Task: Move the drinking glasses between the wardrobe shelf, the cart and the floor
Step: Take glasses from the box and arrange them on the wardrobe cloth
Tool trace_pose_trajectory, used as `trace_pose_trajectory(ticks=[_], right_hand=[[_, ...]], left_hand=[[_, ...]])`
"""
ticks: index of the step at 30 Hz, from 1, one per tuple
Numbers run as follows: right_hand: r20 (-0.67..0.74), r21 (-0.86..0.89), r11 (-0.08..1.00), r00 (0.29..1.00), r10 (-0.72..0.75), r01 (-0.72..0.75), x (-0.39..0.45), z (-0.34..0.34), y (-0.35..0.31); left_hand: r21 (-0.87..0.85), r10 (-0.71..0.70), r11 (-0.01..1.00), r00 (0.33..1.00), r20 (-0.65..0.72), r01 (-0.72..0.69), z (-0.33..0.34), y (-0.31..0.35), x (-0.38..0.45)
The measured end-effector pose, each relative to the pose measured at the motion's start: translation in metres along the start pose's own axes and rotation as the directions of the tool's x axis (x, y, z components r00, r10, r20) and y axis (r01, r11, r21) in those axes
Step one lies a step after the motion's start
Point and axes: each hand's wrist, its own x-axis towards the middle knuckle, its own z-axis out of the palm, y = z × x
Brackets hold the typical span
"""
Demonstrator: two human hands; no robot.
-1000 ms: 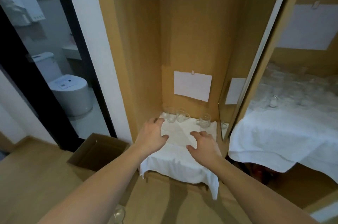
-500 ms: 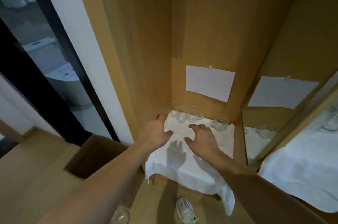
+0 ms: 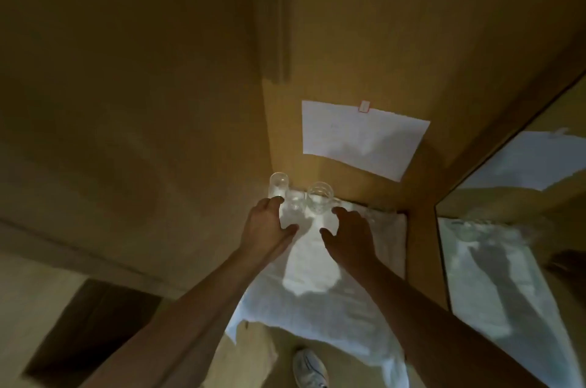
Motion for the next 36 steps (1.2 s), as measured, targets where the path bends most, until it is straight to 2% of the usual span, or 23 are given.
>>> trace_pose_trajectory(ticks=[7,12,16,21,27,31,36], right_hand=[[0.025,0.075,0.982,0.985,0.169,-0.171,0.075,0.038,0.032],[0.056,0.039,0.969,0.969,0.242,-0.244,0.118,0.069,0.057],[0.09,0.051,0.967,0.966,0.243,-0.248,0.15,0.099,0.073],[0.131,0.07,0.964,0.961,0.244,-0.255,0.194,0.135,0.094],[0.06,0.088,0.962,0.966,0.253,-0.258,0.234,0.161,0.121],[0.108,0.123,0.964,0.969,0.223,-0.236,0.256,0.176,0.132],[0.115,0.293,0.909,0.954,0.276,-0.298,0.258,0.195,0.134]], left_hand=[[-0.094,-0.112,0.989,0.993,0.045,0.115,0.053,-0.026,0.069],[-0.123,-0.183,0.975,0.983,0.033,0.186,0.092,-0.047,0.1],[-0.164,-0.241,0.956,0.97,0.033,0.243,0.121,-0.064,0.123],[-0.245,-0.314,0.924,0.949,-0.043,0.294,0.159,-0.08,0.151],[-0.359,-0.333,0.898,0.927,-0.174,0.255,0.199,-0.093,0.174],[-0.404,-0.298,0.892,0.936,-0.186,0.204,0.218,-0.098,0.189],[-0.477,-0.382,0.838,0.909,-0.165,0.266,0.232,-0.103,0.193]])
